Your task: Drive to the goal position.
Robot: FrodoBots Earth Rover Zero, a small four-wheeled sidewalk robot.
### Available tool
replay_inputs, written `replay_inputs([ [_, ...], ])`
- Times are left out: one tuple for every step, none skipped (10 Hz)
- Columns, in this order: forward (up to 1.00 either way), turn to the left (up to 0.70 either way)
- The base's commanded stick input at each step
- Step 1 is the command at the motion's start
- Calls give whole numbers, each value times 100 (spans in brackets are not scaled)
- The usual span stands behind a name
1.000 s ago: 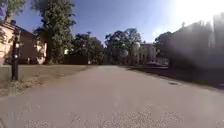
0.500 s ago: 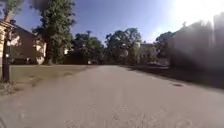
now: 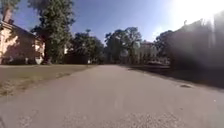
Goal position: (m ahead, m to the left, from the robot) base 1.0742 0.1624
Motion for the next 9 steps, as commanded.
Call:
replay_inputs([
  [70,0],
  [70,0],
  [70,0],
  [70,0],
  [70,0],
  [70,0],
  [70,0],
  [70,0],
  [70,0],
])
